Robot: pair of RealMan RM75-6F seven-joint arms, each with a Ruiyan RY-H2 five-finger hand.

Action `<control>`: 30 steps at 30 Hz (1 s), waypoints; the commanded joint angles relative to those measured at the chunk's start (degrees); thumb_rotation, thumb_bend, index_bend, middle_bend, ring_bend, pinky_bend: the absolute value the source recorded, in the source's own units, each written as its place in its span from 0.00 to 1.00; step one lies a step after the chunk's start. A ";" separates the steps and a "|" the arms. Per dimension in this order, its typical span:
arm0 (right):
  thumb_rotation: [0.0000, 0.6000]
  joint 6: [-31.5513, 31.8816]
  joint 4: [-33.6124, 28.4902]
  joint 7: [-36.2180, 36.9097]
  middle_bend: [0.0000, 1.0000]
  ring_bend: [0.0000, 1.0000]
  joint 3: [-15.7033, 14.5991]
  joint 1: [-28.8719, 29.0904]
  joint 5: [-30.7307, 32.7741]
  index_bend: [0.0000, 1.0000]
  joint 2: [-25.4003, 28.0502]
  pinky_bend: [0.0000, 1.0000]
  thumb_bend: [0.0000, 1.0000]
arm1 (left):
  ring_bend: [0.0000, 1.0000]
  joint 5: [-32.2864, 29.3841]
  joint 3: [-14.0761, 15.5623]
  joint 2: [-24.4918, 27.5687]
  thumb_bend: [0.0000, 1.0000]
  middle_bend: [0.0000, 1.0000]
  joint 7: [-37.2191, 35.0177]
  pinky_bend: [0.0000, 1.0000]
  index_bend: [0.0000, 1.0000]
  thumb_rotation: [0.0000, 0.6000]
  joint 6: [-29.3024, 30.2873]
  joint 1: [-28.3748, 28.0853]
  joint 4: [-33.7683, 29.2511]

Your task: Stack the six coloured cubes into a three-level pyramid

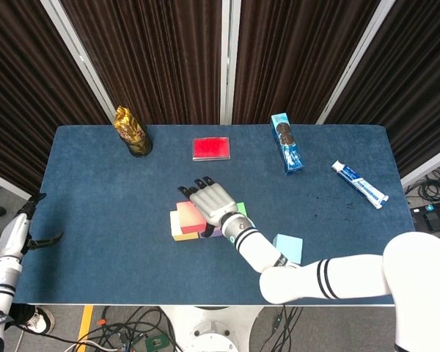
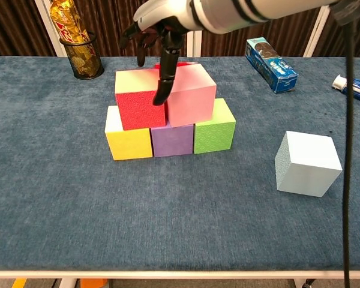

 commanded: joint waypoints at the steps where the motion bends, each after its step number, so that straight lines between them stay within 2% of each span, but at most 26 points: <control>1: 1.00 0.79 1.23 0.25 0.23 0.00 -0.06 0.48 -0.27 0.00 -1.42 0.00 0.00 | 0.00 0.00 -0.02 0.01 0.24 0.02 -0.20 0.00 0.07 1.00 -0.05 0.04 0.16; 7: 1.00 2.41 2.67 -0.15 0.30 0.00 -0.30 0.89 -0.25 0.00 -3.11 0.00 0.01 | 0.00 0.11 -0.05 0.08 0.24 0.02 -0.59 0.00 0.07 1.00 -0.07 0.14 0.39; 19: 1.00 5.09 3.44 -0.90 0.41 0.00 0.00 0.42 -1.47 0.00 -4.52 0.00 0.10 | 0.00 0.14 -0.09 0.13 0.24 0.02 -0.29 0.00 0.07 1.00 -0.11 0.07 0.19; 30: 1.00 2.11 3.91 1.71 0.43 0.01 0.62 -2.06 -7.42 0.00 -3.62 0.00 0.11 | 0.00 -0.54 -0.13 -0.03 0.24 0.02 0.91 0.00 0.07 1.00 -0.28 -0.15 -0.09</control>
